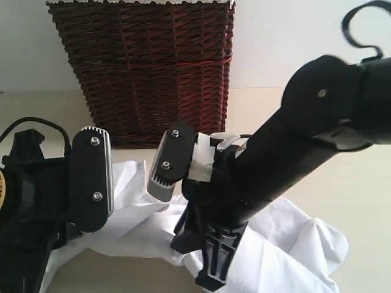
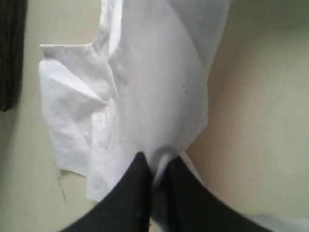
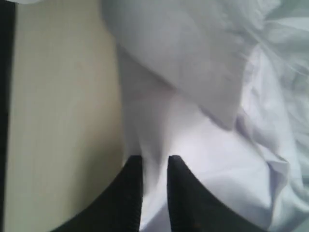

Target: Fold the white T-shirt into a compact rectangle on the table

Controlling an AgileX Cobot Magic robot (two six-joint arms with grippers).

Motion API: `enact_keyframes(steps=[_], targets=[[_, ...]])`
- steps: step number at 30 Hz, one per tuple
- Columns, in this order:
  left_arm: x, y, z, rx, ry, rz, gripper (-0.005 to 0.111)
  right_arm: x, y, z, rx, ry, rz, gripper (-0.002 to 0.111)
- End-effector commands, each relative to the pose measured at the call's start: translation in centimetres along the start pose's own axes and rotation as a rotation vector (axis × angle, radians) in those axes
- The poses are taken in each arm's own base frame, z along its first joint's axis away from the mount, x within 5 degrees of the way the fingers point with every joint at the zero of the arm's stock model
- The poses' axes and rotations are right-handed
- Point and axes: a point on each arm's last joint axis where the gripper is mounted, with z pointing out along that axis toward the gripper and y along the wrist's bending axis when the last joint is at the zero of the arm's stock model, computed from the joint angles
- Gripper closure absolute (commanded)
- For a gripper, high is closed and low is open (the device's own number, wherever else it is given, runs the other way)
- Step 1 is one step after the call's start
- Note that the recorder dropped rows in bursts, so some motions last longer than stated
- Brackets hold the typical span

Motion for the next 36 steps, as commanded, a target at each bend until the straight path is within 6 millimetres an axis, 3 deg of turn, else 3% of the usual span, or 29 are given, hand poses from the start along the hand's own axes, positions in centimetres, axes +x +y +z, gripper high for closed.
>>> enact_keyframes(steps=[1, 8, 13, 15, 20, 22, 28, 32, 36], targets=[[-0.3, -0.2, -1.1, 0.028, -0.097, -0.004, 0.096, 0.5, -2.1, 2.4, 0.168, 0.016, 0.094, 0.09], [0.6, 0.2, -3.8, -0.03, -0.192, -0.023, 0.096, 2.5, -2.6, 6.3, 0.112, 0.142, 0.144, 0.09], [1.5, 0.1, -5.2, -0.046, -0.226, -0.042, 0.095, 2.4, -1.9, 7.1, 0.092, 0.159, 0.124, 0.09], [1.7, -0.1, -5.0, -0.041, -0.215, -0.041, 0.088, 2.4, -1.8, 7.2, 0.09, 0.161, 0.122, 0.09], [2.3, -0.6, -4.1, -0.025, -0.179, -0.044, 0.047, 2.4, -1.9, 7.2, 0.091, 0.165, 0.115, 0.09], [2.7, -0.9, -3.7, -0.013, -0.152, -0.04, 0.046, 2.3, -1.9, 7.1, 0.096, 0.165, 0.103, 0.09], [3.8, -3.4, -1.2, 0.145, -0.096, -0.094, 0.046, 0.5, -2.4, 5.2, 0.158, 0.109, 0.079, 0.09], [4.3, -4.7, 1.3, 0.176, -0.096, -0.104, 0.04, -1.0, -2.5, 2.8, 0.213, 0.089, 0.059, 0.09], [3.5, -5.3, 2.6, 0.25, -0.074, -0.163, 0.04, -2.3, -2.4, -0.1, 0.281, 0.056, 0.061, 0.087]])
